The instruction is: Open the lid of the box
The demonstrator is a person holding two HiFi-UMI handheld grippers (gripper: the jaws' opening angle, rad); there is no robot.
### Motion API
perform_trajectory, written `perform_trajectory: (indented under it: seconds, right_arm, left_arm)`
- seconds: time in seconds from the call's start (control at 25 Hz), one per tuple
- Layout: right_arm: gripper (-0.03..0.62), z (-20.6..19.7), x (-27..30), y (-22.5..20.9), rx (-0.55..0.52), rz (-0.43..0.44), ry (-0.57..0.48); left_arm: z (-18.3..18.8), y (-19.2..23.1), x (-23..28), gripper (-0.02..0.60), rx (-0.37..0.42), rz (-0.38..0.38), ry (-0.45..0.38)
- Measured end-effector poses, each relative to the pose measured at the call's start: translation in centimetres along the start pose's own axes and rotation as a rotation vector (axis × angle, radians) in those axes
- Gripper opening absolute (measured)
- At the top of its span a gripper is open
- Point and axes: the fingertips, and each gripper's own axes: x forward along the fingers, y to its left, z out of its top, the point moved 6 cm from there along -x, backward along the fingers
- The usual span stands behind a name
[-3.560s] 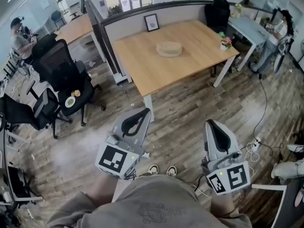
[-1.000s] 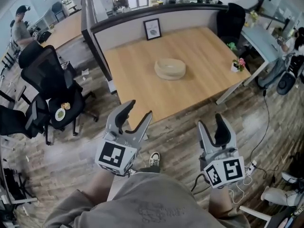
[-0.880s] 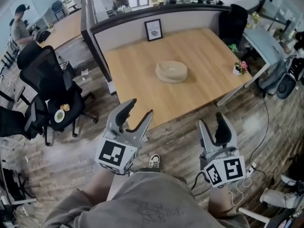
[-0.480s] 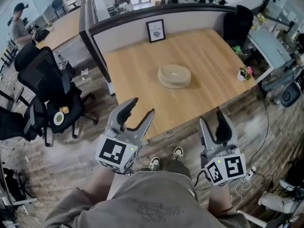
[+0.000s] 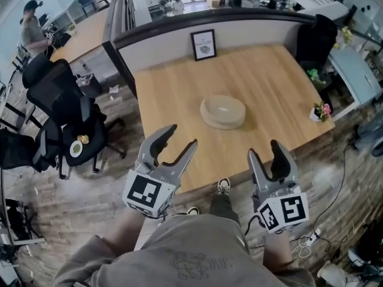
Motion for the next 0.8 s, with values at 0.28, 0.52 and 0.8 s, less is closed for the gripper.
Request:
perform_trajectory:
  seconds: [0.28,0.52,0.8]
  right_arm:
    - [0.241,0.8,7.2,-7.3,-0.008,0.125,0.025]
    - [0.241,1.6,12.4,-12.2,-0.035,0.232,0.043]
    - [0.241,1.1,15.8,-15.3,-0.037,0.314,0.051]
  left_arm:
    - [0.8,1.2,7.4,0.227,-0.007,0.105,0.03]
    - [1.5,2.0,11.7,0.227,-0.036,0.209,0.031]
    - [1.2,2.4,14.2,0.227,-0.032,0.295,0.056]
